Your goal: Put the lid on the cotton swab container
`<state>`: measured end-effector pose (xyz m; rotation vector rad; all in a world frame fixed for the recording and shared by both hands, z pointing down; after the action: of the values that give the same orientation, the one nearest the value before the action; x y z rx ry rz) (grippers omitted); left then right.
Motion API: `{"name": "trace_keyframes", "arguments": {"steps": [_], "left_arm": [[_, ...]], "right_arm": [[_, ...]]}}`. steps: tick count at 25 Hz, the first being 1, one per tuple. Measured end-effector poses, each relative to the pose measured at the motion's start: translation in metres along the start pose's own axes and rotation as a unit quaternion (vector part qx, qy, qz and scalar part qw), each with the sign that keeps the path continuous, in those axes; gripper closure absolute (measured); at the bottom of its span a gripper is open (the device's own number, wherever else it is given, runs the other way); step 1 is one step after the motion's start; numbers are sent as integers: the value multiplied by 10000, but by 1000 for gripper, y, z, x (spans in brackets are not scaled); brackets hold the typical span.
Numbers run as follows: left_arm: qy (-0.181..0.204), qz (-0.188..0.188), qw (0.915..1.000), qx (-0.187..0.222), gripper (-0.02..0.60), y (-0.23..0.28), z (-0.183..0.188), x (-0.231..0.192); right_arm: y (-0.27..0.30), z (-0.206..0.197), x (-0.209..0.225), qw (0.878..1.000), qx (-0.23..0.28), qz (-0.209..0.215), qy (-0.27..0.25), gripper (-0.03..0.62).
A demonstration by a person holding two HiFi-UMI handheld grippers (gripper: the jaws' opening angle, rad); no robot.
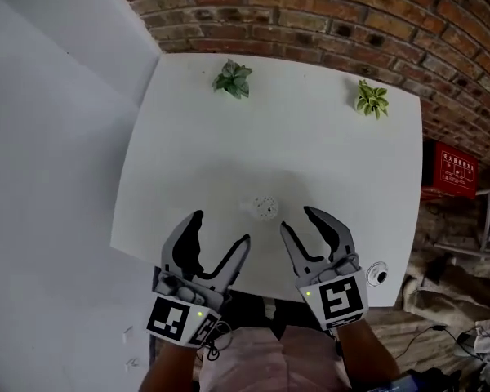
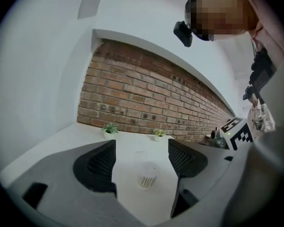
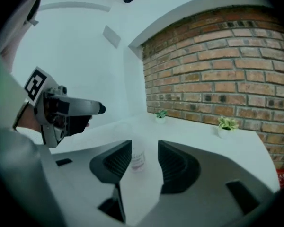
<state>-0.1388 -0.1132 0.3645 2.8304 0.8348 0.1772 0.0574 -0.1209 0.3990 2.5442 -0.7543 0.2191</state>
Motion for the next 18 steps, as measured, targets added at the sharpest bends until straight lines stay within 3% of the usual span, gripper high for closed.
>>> {"name": "trace_keyframes", "arguments": {"steps": [8, 11, 18], "left_arm": [[-567, -1201, 9911, -23, 221, 17, -39, 17], [-796, -1451, 9862, -102, 221, 21, -40, 23], [-713, -1859, 9798, -200, 221, 28, -39, 32]], "right_arm": [[25, -46, -9, 9985, -426, 321, -100, 410], [30, -50, -8, 9982, -486, 353, -31, 410], [33, -57, -2, 9976, -623, 281, 134, 411]]}}
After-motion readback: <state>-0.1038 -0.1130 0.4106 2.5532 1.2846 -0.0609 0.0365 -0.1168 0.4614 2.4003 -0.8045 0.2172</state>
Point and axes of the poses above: the fingertips, and each gripper's own axes: y forward along the fingers, x to its right, z out of its top, the point moved 8 cm from there along -y, backward along the fingers, and after that the axes turned 14 degrees about y, right-handed, at the moved point
